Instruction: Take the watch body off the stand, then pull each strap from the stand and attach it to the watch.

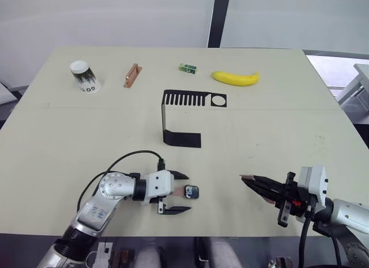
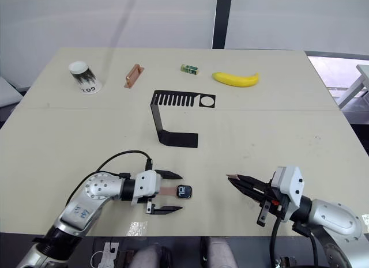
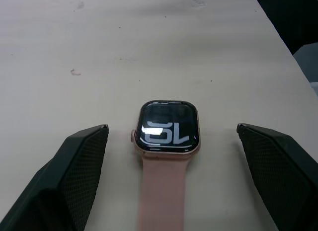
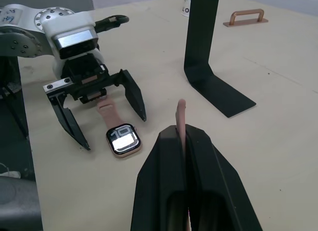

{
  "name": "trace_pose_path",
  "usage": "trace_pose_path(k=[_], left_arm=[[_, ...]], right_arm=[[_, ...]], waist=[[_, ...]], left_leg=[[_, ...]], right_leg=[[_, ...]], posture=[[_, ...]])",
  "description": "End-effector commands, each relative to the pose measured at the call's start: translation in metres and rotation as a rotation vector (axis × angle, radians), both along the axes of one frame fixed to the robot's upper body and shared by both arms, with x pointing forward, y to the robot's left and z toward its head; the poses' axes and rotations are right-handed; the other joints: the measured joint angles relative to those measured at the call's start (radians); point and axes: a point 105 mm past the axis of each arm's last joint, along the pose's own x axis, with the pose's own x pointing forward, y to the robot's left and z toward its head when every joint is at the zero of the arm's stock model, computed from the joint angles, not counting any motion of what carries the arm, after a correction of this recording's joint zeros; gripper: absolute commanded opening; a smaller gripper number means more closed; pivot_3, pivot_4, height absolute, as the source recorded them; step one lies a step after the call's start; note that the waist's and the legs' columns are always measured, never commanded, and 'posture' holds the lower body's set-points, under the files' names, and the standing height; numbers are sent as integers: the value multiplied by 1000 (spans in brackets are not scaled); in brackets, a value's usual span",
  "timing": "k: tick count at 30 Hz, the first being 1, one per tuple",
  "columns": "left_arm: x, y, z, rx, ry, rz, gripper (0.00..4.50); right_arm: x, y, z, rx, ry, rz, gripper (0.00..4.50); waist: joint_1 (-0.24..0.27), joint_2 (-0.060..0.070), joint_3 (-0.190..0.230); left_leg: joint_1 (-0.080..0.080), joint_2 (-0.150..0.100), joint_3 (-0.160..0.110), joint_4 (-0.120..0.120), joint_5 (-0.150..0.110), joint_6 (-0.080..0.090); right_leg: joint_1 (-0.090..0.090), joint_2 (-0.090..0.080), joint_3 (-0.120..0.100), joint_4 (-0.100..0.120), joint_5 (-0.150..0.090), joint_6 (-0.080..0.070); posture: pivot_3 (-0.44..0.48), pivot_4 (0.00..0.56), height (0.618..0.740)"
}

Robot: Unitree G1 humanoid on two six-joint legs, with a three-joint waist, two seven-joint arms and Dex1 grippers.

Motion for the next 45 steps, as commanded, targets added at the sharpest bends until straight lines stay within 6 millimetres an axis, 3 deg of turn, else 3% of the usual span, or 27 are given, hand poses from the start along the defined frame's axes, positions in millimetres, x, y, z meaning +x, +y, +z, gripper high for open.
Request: trace_pose_path(k=[1,18,21,25,28,33,39,42,45], left_arm=[[-1,-3,-8,25,15,-9,4450],[6,-5,-26,57,71,58,4450],[9,-4,-28,70,74,72,3635],[13,-4,-33,81,73,97,1657],[16,-4,-36,81,77,122,1598],[16,-2,-37,69,81,122,1598],[3,9,-6,-87,170,7,1598],[-6,28,24,-198,266,-81,1598],[-5,41,41,-204,368,-94,1598]], right_arm=[[-5,7,8,18,-21,21,0],[-8,14,7,40,-3,33,0],[-7,14,7,42,-5,36,0],[-7,14,7,45,-5,39,0],[-8,16,6,48,-2,41,0],[-9,16,5,51,2,40,0],[-7,17,7,42,-25,31,0],[-5,19,11,4,-82,34,0],[-3,24,16,-37,-141,48,0]], waist=[[1,0,0],[26,-1,-6],[26,-1,-6],[25,-1,-6],[24,-1,-7],[24,-1,-8],[12,-1,-8],[1,-1,-8],[0,-1,-8]], left_leg=[[0,0,0,0,0,0],[2,-2,0,1,0,1],[2,-2,0,1,0,2],[5,-2,0,1,0,2],[15,-1,-1,-2,0,2],[15,-1,-1,-3,0,2],[15,0,0,-3,0,1],[15,2,-1,-3,0,-1],[13,1,-1,-2,1,-2]], right_leg=[[0,0,0,0,0,0],[2,-2,0,0,0,0],[3,-2,0,0,0,0],[6,-2,0,0,0,0],[17,-1,0,-3,0,0],[18,-1,0,-3,0,0],[17,-1,0,-1,-1,-1],[14,0,-1,1,-2,-3],[13,0,-1,1,-2,-3]], posture=[[0,150,740],[0,150,740],[0,150,740],[0,150,740],[0,150,740],[0,150,740],[0,150,740],[0,150,740],[0,150,740]])
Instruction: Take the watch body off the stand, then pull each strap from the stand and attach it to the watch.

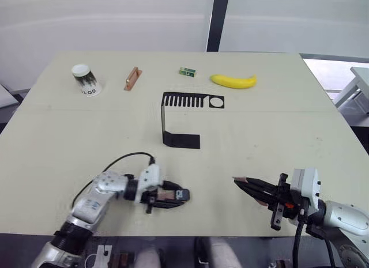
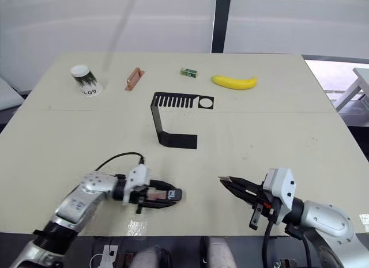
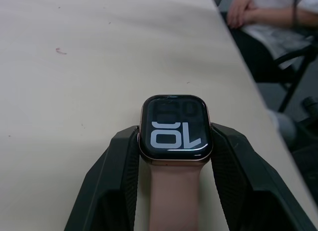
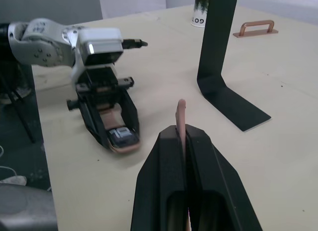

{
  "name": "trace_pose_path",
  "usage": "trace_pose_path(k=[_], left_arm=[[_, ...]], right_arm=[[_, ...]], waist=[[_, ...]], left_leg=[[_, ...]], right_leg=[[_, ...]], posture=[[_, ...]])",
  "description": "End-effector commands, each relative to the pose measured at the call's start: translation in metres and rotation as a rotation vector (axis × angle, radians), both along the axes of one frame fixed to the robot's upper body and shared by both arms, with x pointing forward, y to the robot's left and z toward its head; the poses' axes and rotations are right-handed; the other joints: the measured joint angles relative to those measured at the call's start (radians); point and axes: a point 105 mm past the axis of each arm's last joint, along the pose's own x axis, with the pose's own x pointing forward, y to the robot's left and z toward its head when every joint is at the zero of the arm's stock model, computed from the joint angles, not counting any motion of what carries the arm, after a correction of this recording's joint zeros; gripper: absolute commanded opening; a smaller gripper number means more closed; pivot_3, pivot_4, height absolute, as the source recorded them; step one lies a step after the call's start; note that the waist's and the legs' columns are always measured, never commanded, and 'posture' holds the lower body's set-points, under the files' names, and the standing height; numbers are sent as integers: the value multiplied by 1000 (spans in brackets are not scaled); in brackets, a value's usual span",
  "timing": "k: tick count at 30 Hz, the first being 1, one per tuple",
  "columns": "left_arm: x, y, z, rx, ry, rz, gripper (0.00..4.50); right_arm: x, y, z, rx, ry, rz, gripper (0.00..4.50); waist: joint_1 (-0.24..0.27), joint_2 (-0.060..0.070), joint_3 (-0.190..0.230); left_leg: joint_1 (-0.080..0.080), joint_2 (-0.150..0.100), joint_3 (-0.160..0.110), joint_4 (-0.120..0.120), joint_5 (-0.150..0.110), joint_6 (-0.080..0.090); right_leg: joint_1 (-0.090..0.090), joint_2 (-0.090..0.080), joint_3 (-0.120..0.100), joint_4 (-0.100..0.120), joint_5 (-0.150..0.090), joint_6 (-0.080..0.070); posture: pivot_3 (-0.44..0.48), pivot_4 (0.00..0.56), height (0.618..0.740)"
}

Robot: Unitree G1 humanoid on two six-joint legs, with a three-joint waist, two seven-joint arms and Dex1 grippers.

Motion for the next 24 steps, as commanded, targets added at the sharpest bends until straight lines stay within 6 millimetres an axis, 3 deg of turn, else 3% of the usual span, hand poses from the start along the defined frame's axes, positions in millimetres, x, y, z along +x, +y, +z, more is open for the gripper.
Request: trace_pose_path(k=[1,5,9,16,24], left_arm=[[-2,5,32,-60,101,-68,1598],[6,-4,54,-123,348,-63,1598],[8,-15,63,-126,578,-67,1598],[15,-28,67,-171,716,-52,1598],[18,-36,69,-187,753,-47,1598]], right_arm=[[-1,11,14,-45,-116,29,0],[3,25,21,-92,-196,63,0],[2,38,27,-138,-272,115,0],[-1,51,29,-207,-344,170,0],[-4,50,25,-265,-379,186,0]], waist=[[0,0,0],[3,-1,0],[1,-2,1],[-1,-2,1],[1,-2,2]], left_leg=[[0,0,0,0,0,0],[-1,-2,-1,0,0,1],[-3,-3,-2,2,0,1],[-3,-2,-3,2,0,0],[-4,-3,-3,2,0,0]], right_leg=[[0,0,0,0,0,0],[0,-1,0,-1,0,2],[-1,0,0,-1,0,2],[-2,1,1,1,-1,2],[-3,0,1,1,-1,2]], posture=[[0,150,740],[0,150,740],[0,150,740],[0,150,740],[0,150,740]])
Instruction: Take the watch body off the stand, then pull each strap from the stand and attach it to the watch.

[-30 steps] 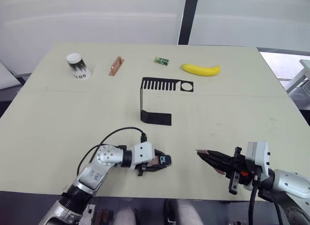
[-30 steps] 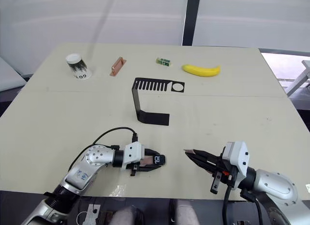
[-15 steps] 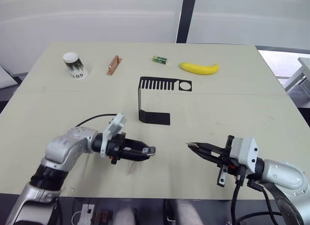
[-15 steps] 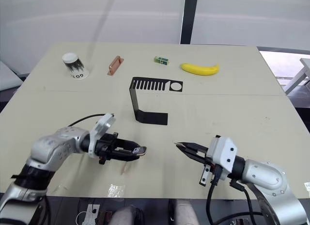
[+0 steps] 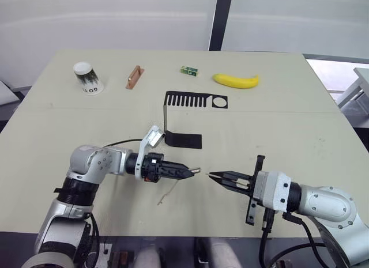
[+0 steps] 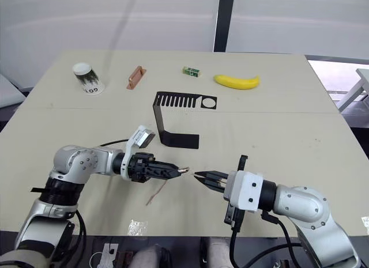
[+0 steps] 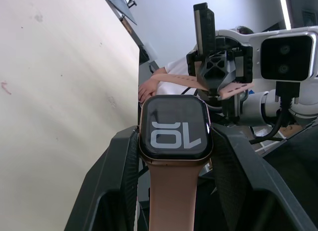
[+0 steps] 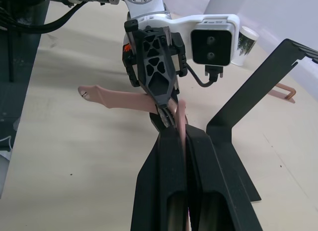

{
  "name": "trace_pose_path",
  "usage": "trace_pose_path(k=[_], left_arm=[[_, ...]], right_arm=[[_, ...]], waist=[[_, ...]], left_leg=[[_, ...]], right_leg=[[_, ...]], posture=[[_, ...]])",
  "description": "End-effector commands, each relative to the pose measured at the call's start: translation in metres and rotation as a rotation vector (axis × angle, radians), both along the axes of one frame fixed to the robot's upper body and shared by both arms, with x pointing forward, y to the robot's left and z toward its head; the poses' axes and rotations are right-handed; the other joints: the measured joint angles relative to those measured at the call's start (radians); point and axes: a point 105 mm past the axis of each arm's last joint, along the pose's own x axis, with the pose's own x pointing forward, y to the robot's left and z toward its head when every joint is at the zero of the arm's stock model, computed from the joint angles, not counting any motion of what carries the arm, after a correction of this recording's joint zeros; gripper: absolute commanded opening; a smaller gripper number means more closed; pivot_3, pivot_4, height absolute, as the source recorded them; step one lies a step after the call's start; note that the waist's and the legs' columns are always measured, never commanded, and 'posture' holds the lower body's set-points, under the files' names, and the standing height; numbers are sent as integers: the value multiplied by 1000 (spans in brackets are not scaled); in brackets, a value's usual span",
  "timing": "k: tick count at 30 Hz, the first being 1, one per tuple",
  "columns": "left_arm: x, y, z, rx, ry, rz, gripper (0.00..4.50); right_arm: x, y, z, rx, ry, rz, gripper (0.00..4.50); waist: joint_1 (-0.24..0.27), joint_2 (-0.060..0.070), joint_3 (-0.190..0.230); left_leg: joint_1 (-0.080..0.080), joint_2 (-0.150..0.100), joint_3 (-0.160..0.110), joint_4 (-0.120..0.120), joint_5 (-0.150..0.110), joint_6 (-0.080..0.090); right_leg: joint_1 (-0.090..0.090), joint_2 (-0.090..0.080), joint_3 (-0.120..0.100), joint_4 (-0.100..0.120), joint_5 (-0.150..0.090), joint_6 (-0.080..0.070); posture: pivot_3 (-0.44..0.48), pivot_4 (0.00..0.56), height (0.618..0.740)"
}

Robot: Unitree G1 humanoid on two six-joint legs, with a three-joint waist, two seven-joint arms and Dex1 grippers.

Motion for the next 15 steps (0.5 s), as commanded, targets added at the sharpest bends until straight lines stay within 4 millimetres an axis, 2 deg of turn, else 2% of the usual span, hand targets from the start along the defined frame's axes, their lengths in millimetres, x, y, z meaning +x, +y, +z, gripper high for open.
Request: trace_pose_path(k=[1,15], left_arm=[[-1,-1,8,-27,-7,-11,1598],[1,-4,4,-3,-2,0,1598]], right_arm=[[-7,4,5,-23,-58,35,0],[3,7,-1,2,-42,-17,0]], waist=[[-1,0,0],[-2,0,0]], left_leg=[[0,0,0,0,0,0],[0,0,0,0,0,-1]], right_leg=[[0,0,0,0,0,0],[-1,0,0,1,0,0]], posture=[[0,150,740],[0,150,740]])
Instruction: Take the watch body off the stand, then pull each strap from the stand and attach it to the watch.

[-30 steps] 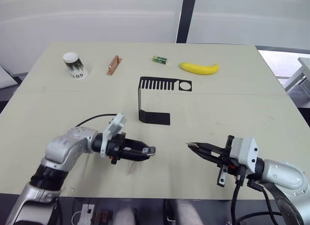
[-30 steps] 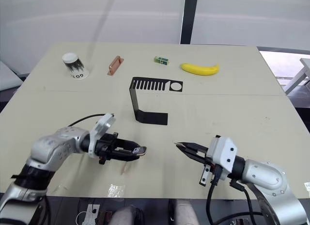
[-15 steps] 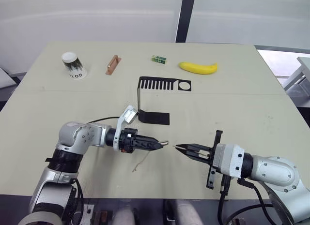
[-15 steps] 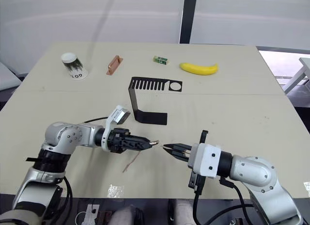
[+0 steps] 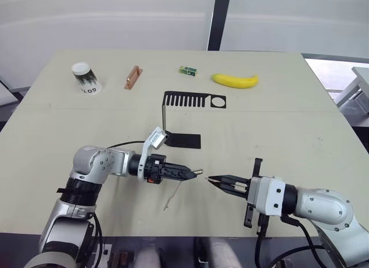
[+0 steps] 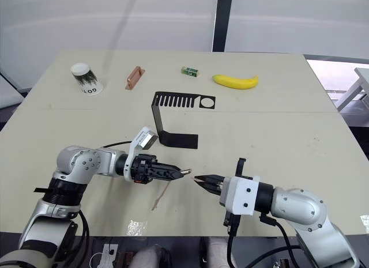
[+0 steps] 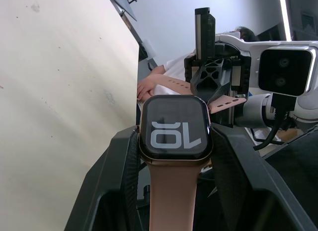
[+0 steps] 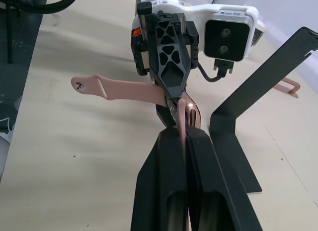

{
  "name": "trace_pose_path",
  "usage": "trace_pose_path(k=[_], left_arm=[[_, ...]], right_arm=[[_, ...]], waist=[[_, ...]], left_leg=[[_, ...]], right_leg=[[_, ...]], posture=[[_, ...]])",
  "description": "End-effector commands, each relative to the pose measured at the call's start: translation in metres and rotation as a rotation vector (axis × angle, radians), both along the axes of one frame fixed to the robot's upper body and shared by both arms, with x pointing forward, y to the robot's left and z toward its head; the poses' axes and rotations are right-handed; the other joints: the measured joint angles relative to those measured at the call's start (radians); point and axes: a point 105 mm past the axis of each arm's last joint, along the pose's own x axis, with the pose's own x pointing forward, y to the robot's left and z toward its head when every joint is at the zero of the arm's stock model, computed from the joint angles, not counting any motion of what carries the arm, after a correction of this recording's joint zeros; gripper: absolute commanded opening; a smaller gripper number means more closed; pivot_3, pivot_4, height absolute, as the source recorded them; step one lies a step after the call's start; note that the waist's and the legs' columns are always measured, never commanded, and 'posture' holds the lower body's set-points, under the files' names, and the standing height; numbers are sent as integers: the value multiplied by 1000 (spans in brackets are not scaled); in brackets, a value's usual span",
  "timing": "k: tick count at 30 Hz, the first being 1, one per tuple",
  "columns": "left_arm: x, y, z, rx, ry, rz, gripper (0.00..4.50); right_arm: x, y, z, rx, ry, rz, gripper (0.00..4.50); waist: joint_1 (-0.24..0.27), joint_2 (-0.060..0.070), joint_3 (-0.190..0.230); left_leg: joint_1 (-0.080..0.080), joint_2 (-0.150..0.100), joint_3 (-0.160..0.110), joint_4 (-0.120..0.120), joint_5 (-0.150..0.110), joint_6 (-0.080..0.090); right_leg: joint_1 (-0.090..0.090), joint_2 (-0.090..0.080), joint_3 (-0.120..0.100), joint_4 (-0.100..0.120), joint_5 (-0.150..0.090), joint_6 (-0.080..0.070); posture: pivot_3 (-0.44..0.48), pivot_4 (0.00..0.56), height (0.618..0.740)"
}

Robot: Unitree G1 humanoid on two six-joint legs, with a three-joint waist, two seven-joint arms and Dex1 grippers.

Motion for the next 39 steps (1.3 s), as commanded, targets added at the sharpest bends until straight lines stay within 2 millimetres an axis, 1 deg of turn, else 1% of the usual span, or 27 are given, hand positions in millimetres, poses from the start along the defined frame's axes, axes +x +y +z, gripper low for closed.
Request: trace_pose_path(k=[1,8,14,21,25,30,39], left_arm=[[1,0,8,-14,-34,-4,1598],[4,-2,9,-20,-38,3,1598],[5,-2,8,-18,-37,10,1598],[5,-1,6,-12,-36,14,1598],[5,-1,5,-9,-35,20,1598],[4,-2,4,-5,-35,20,1598],[4,-5,5,-15,-39,17,1598]], right_arm=[[2,4,4,35,-24,-12,0],[7,8,1,38,-23,-21,0],[12,4,0,30,-28,-42,0],[11,4,4,55,-45,-35,0],[7,3,8,78,-54,-15,0],[7,0,7,80,-55,-18,0],[10,2,1,49,-48,-19,0]], waist=[[0,0,0],[1,0,0],[0,0,0],[1,0,0],[1,0,0],[0,0,0],[0,0,0]], left_leg=[[0,0,0,0,0,0],[-1,0,0,0,0,0],[-2,0,0,0,0,0],[-2,0,0,0,0,0],[-3,0,0,0,0,0],[-3,0,0,0,0,0],[-3,0,0,0,0,0]], right_leg=[[0,0,0,0,0,0],[-1,0,0,0,0,0],[-2,0,0,0,0,0],[-2,0,0,0,0,0],[-3,0,0,1,0,0],[-3,0,0,1,0,0],[-3,0,0,1,0,0]], posture=[[0,150,740],[0,150,740],[0,150,740],[0,150,740],[0,150,740],[0,150,740],[0,150,740]])
